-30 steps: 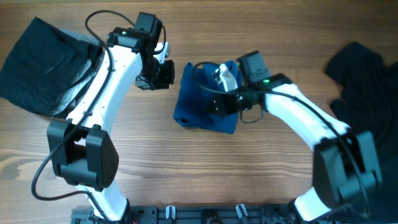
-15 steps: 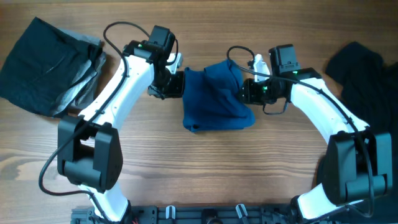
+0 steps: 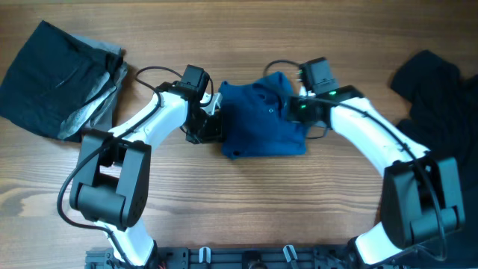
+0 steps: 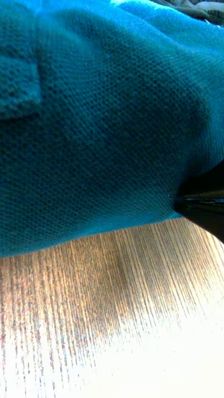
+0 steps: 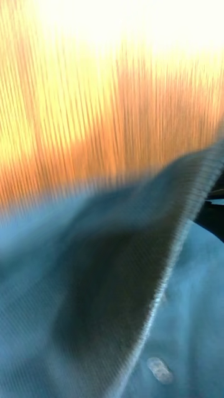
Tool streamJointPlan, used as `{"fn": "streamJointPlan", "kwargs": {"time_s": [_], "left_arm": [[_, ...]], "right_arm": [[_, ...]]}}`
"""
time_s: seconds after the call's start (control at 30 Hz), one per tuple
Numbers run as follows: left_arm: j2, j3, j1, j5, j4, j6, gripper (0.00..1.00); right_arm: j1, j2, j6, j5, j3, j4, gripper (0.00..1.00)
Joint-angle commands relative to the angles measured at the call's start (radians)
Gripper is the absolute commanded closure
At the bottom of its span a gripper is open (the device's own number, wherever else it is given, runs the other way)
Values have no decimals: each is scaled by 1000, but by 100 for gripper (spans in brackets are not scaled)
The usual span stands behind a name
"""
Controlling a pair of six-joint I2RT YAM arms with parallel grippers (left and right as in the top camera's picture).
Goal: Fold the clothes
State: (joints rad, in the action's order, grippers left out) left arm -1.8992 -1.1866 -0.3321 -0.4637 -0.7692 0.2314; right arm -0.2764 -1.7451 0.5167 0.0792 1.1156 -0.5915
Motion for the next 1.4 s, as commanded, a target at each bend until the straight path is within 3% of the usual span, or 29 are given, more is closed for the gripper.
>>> {"fn": "streamJointPlan", "kwargs": {"time_s": [0.0, 0.1, 0.13, 0.2, 0.3, 0.37, 0.4, 0.43, 0.47, 0.5, 0.57, 0.77, 0.83, 0.93, 1.0, 1.03, 1.07, 1.17, 1.27, 1.37], "left_arm": [[-4, 6, 0, -26, 3, 13, 96], [-4, 6, 3, -26, 3, 13, 96], [-4, 6, 5, -26, 3, 13, 96], [-4, 6, 9, -26, 3, 13, 93], [-2, 4, 30, -26, -8, 12, 95], [11, 2, 60, -27, -28, 12, 84], [30, 2, 89, -35, -35, 12, 60], [44, 2, 113, -64, -34, 12, 46], [56, 2, 138, -132, -24, 12, 17], [57, 2, 150, -209, -16, 12, 0], [51, 7, 140, -277, 17, 11, 0], [36, 58, 81, -279, 219, 42, 0], [-50, 97, 55, -280, 323, 122, 0], [-147, 97, 12, -280, 368, 140, 0], [-193, 97, -47, -280, 431, 155, 7], [-204, 97, -73, -279, 446, 156, 21], [-209, 97, -94, -274, 446, 156, 49], [-209, 96, -95, -269, 425, 146, 96], [-172, 92, -10, -285, 281, 81, 96], [-39, 5, 144, -306, 42, -42, 96]], "right_arm": [[148, 29, 131, 34, 18, -92, 96], [173, 102, -257, 445, 23, 36, 80], [158, 120, -327, 546, 23, 87, 73], [121, 119, -334, 556, 22, 117, 71], [43, 53, -279, 367, 21, 135, 72], [32, -8, -213, 347, 21, 106, 75], [32, -60, -172, 347, 21, 57, 78], [32, -88, -172, 349, 21, 38, 80], [32, -133, -172, 364, 21, 16, 81], [31, -167, -172, 379, 21, 13, 81], [31, -214, -169, 385, 21, 11, 82], [31, -234, -166, 385, 21, 13, 82], [31, -234, -165, 385, 21, 11, 82], [31, -234, -165, 386, 21, 10, 82], [31, -234, -165, 393, 21, 9, 82], [31, -234, -166, 393, 21, 9, 82], [31, -234, -166, 393, 21, 3, 82], [42, -210, -180, 388, 36, -51, 81], [119, -84, -227, 350, 86, -164, 81], [201, 85, -227, 354, 109, -165, 82]]}}
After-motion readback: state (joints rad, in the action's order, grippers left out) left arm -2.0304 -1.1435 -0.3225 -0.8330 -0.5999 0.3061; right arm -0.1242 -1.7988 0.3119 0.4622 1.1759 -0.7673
